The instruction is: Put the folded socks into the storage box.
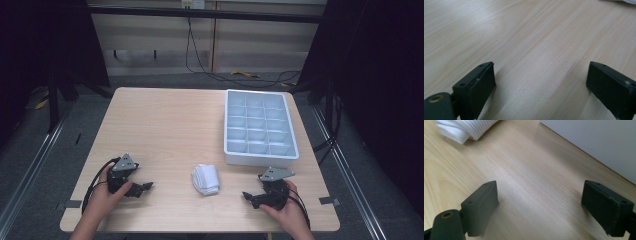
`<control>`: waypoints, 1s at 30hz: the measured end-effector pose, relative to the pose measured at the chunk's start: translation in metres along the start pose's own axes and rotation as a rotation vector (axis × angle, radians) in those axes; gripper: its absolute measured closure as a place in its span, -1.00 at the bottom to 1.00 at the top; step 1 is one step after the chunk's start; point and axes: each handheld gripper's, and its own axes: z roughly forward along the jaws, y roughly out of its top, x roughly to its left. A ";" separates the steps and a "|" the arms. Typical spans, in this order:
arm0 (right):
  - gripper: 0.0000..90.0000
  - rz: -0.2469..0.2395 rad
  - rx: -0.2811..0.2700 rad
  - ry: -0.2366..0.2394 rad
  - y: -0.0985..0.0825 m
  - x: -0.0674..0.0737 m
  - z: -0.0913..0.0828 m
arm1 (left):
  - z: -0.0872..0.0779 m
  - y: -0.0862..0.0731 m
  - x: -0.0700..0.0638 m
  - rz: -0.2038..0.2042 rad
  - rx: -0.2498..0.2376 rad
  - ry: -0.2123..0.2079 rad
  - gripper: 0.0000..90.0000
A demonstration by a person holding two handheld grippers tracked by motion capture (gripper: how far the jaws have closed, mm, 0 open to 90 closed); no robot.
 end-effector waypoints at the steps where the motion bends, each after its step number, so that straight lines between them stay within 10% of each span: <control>1: -0.71 0.000 0.000 0.000 0.000 0.000 0.000 | 0.000 0.000 0.000 0.000 0.000 0.000 -0.82; 11: -0.68 0.015 -0.003 -0.004 0.000 0.000 -0.001 | -0.001 -0.001 -0.001 0.002 0.000 0.001 -0.81; 22: -0.38 0.087 0.176 0.039 0.033 0.010 -0.007 | -0.001 -0.001 -0.001 0.000 -0.002 -0.004 -0.81; 30: -0.35 0.022 0.311 0.088 0.069 0.018 -0.002 | -0.001 -0.001 -0.001 0.000 -0.001 -0.007 -0.82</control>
